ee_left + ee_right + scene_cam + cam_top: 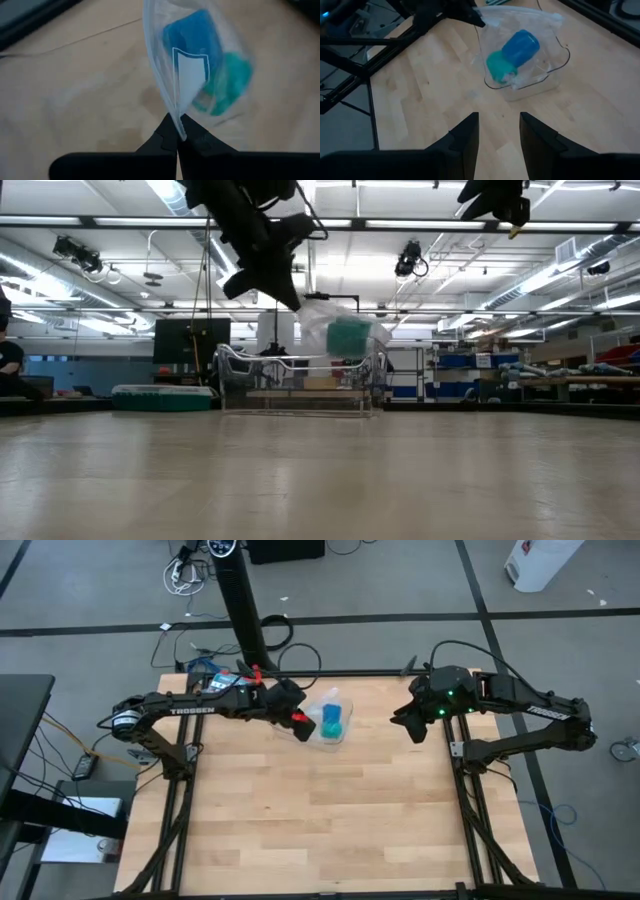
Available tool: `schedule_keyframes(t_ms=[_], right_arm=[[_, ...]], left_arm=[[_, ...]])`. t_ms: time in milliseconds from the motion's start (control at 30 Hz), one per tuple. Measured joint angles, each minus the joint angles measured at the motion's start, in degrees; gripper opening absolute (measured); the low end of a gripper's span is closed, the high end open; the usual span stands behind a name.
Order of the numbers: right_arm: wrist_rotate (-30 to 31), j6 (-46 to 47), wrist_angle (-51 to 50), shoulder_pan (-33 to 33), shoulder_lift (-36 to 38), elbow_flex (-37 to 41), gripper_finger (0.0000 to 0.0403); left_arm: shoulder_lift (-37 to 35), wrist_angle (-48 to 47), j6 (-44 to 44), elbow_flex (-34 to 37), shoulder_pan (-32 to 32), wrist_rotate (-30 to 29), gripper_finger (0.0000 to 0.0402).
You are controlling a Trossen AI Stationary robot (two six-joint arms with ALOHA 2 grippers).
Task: Roll bandage
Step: Put the transparent zip bag into the transparent bin
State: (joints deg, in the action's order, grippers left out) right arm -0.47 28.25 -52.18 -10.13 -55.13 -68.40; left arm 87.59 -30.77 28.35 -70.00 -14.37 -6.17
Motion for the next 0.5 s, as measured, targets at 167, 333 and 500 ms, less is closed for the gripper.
schedule_keyframes(t_ms=[167,333,500], right_arm=[[-0.20,0.11,0.15,0.02,0.00,0.00,0.0132],[-0.20,0.15,1.14,0.00,0.00,0.00,0.0132],[-0.17,0.15,2.77,0.00,-0.02,0.00,0.0132]], left_arm=[[0.93,-4.41,-2.94,0.02,-0.04,-2.51,0.0005],[0.96,-3.74,-9.41,0.04,1.16,-0.16,0.0057],[0.96,-4.23,-11.25,0.04,1.31,-1.79,0.0160]])
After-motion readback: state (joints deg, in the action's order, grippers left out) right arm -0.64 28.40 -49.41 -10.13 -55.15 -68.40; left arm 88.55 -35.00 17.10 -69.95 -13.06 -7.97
